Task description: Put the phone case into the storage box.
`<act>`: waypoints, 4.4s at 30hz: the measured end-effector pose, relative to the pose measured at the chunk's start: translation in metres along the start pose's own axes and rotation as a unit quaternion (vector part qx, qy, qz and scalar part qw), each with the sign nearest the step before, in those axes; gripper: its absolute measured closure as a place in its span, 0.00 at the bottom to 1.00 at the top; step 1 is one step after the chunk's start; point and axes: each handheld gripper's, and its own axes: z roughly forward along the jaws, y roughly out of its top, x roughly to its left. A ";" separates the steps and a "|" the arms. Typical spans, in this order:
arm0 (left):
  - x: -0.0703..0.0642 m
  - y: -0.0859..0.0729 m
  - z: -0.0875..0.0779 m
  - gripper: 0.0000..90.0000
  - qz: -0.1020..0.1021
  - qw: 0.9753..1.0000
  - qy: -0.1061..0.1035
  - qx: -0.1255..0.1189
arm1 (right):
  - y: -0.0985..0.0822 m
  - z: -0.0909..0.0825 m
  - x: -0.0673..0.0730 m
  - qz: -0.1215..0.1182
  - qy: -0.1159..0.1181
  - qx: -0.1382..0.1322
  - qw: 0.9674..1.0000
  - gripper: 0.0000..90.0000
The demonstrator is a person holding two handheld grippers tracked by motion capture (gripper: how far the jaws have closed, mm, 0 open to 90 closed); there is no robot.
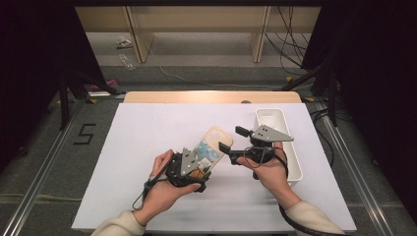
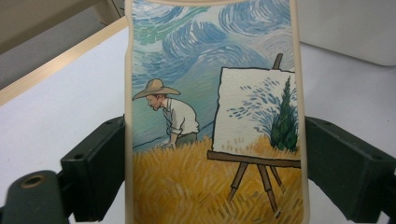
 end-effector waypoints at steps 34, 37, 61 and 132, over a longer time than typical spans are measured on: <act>-0.011 0.003 0.003 0.13 0.009 1.000 -0.011 -0.004 | 0.001 0.021 -0.006 0.017 0.002 0.014 1.000 0.16; -0.012 0.003 0.002 0.13 0.009 1.000 -0.011 -0.005 | 0.000 0.023 -0.007 0.018 0.004 0.016 1.000 0.16; -0.013 0.002 0.003 0.13 0.011 1.000 -0.012 -0.005 | -0.001 0.033 -0.008 0.029 0.019 0.036 0.999 0.17; -0.014 0.001 0.005 0.11 0.012 1.000 -0.025 -0.011 | 0.024 0.022 0.019 0.046 0.095 0.007 0.994 0.88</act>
